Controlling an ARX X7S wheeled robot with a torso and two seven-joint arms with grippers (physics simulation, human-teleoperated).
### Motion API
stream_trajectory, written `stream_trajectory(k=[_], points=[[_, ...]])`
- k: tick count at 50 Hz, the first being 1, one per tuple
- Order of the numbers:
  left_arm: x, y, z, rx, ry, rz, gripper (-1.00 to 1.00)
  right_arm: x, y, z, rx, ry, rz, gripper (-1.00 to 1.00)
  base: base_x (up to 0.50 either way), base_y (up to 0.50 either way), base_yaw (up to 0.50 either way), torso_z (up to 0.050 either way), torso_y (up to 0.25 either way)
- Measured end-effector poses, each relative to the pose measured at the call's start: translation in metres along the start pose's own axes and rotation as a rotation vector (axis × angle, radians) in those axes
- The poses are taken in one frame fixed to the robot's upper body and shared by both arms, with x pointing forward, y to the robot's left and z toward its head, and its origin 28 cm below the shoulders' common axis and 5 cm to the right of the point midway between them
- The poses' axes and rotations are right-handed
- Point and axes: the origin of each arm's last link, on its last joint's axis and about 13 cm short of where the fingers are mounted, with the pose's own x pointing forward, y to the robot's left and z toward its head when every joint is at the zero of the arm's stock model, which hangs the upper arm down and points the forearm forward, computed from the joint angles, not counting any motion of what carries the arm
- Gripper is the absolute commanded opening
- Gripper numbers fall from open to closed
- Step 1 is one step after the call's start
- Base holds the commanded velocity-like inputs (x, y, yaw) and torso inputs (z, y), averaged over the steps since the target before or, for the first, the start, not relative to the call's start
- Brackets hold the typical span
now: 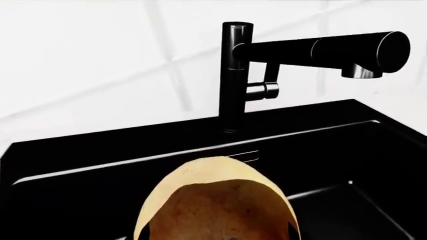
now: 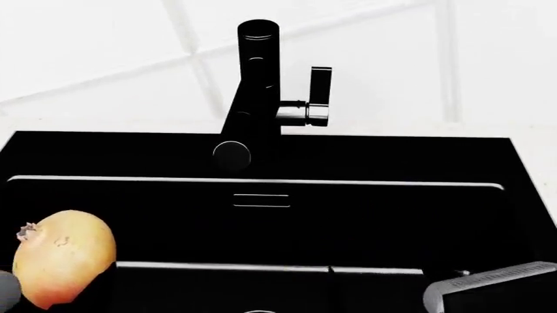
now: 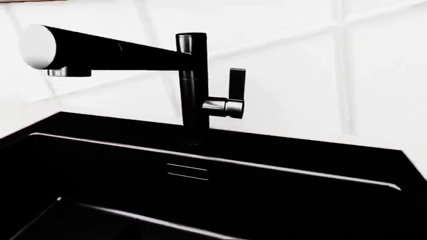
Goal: There is a mixed pile of frozen fruits and vegetables on the counter. Locate all the frozen vegetables and place the items in a bowl on the counter. Take all the frozen fruits and defrost them in a running sink.
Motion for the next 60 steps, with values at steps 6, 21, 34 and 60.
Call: stream_trajectory(k=[6,21,34,60], points=[[0.011,-0.001,-0.003,0.007,0.018,-0.011,-1.00,-0.016,0.000,0.013,-0.010,-0.044,-0.030,1.00,0.03,0.00,0.00,0.000,0.000],[0.047,-0.003,-0.019,0.046,0.105,-0.037,-1.00,-0.047,-0.004,0.034,-0.016,-0.118,-0.123,1.00,0.04,0.00,0.00,0.001,0.001],[0.092,-0.002,-0.035,0.095,0.221,-0.061,-1.00,-0.057,-0.003,0.036,-0.021,-0.126,-0.143,1.00,0.04,0.00,0.00,0.000,0.000],[0.144,0.015,-0.101,0.101,0.461,-0.024,-1.00,-0.058,0.002,0.037,-0.016,-0.111,-0.136,1.00,0.04,0.00,0.00,0.000,0.001]])
